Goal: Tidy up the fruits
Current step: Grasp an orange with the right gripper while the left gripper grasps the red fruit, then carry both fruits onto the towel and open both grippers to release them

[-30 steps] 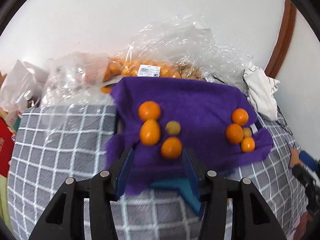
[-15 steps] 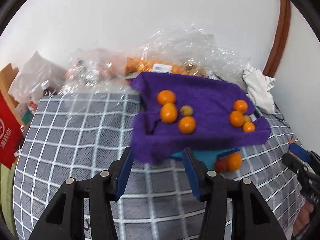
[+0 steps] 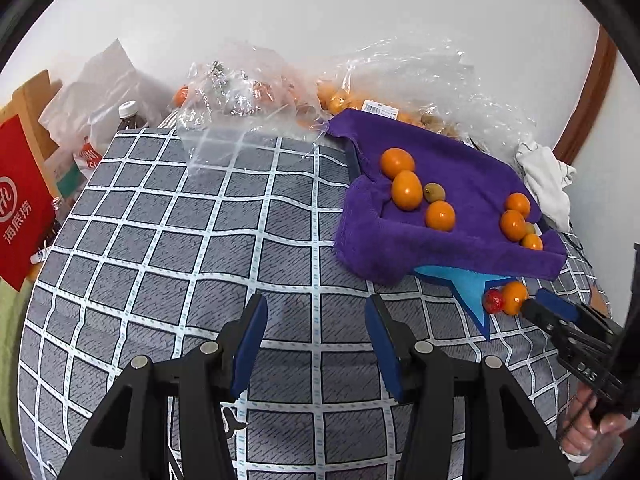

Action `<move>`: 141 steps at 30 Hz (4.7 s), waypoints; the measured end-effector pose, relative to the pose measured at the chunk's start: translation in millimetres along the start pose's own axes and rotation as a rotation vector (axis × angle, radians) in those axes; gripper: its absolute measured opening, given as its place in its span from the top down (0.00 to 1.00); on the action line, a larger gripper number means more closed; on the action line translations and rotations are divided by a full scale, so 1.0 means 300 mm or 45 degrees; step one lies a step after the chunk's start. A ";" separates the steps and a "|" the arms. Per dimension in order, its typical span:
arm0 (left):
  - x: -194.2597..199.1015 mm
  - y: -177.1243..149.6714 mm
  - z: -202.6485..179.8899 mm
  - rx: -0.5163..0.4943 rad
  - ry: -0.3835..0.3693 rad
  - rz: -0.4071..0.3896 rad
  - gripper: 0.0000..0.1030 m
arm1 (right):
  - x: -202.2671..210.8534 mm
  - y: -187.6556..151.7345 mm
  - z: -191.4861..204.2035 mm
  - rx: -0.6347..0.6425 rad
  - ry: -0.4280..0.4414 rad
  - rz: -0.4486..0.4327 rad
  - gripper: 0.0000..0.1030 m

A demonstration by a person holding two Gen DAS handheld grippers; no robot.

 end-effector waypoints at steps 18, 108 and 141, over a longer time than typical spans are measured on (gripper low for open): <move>-0.034 -0.019 -0.137 -0.030 -0.108 0.066 0.53 | 0.048 -0.024 -0.081 -0.065 0.025 -0.017 0.62; -0.188 0.287 -0.325 -0.041 -0.232 0.055 0.79 | -0.074 0.202 -0.180 -0.007 0.019 0.043 0.61; -0.163 0.187 -0.537 -0.264 -0.098 0.077 0.62 | 0.357 0.093 -0.317 -0.189 -0.235 -0.118 0.59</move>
Point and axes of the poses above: each gripper's, at about its wrist camera, not at the fingertips, and x roughly against the way its jaws point, z to its left, y to its top, the point moved 3 cm from there along -x, roughly the way its jaws point, and after that the axes turned 5 degrees about x, right-handed, at the moved point
